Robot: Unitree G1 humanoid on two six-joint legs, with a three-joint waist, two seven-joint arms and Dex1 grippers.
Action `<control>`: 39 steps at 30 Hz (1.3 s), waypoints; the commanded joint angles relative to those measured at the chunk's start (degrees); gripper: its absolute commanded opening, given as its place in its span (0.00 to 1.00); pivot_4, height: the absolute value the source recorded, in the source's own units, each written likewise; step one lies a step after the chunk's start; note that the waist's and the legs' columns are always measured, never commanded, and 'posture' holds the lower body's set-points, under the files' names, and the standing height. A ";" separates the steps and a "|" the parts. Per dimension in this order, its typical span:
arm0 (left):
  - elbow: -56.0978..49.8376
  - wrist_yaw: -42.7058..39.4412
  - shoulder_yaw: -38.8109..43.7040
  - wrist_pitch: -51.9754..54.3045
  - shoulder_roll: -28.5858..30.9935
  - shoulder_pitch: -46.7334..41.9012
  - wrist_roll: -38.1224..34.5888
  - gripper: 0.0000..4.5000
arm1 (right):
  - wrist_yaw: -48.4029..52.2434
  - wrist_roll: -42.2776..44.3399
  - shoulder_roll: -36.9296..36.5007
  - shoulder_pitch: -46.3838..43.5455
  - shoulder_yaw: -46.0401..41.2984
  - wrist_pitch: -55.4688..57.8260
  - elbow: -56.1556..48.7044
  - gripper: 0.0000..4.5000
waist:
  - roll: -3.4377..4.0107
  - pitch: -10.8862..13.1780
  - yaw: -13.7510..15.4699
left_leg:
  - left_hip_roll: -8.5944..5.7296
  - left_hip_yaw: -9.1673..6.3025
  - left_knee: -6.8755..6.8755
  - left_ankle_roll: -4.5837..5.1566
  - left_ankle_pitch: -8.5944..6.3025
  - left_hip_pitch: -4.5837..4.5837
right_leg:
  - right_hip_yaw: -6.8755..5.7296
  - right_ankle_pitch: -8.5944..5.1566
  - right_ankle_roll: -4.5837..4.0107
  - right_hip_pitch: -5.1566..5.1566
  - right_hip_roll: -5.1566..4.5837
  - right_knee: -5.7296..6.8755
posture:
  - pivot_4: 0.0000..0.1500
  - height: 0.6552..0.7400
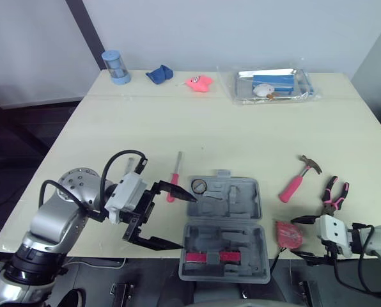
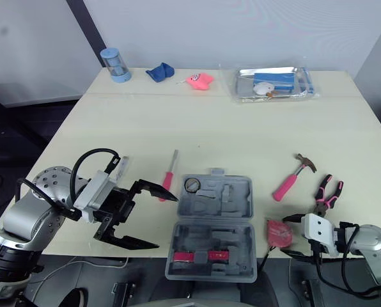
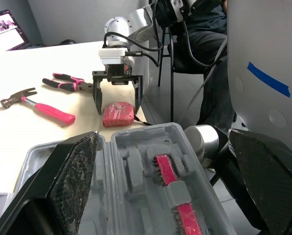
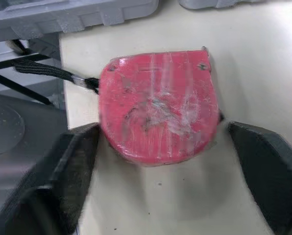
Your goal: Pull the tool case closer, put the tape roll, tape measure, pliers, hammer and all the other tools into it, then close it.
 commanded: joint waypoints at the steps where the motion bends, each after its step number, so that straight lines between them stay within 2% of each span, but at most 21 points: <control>1: -0.98 -1.06 -0.32 -0.60 -0.01 -0.53 0.16 1.00 | 0.46 -0.71 0.44 0.07 1.32 -1.51 2.16 0.64 | -0.02 -0.01 0.00 | 0.00 0.00 0.00 0.00 0.00 0.01 | 0.00 0.00 0.00 0.01 0.00 0.00 | 1.00 1.00; 16: -0.99 -0.31 -0.10 -0.40 -0.74 -0.14 0.20 1.00 | 1.32 0.33 -0.47 -0.40 0.84 -4.30 4.94 0.64 | -0.05 -0.03 0.07 | 0.00 -0.01 0.00 0.00 0.00 0.06 | -0.01 0.00 0.00 0.09 0.00 -0.01 | 1.00 1.00; 29: -0.57 2.71 1.79 0.97 -2.13 1.15 -0.67 1.00 | 3.09 7.42 -5.17 -1.98 -2.55 7.15 -7.40 0.64 | 0.02 0.01 0.12 | 0.00 -0.01 0.02 0.00 0.00 0.03 | -0.01 0.00 0.00 0.08 0.00 -0.01 | 1.00 1.00; 39: 0.20 7.21 4.95 1.99 -2.89 3.59 -1.56 1.00 | 0.50 4.42 -8.76 -11.05 -1.19 20.60 -15.37 0.64 | 0.07 0.04 0.09 | 0.00 -0.03 0.02 0.00 0.00 0.02 | -0.02 0.00 0.00 0.07 -0.01 -0.01 | 1.00 1.00</control>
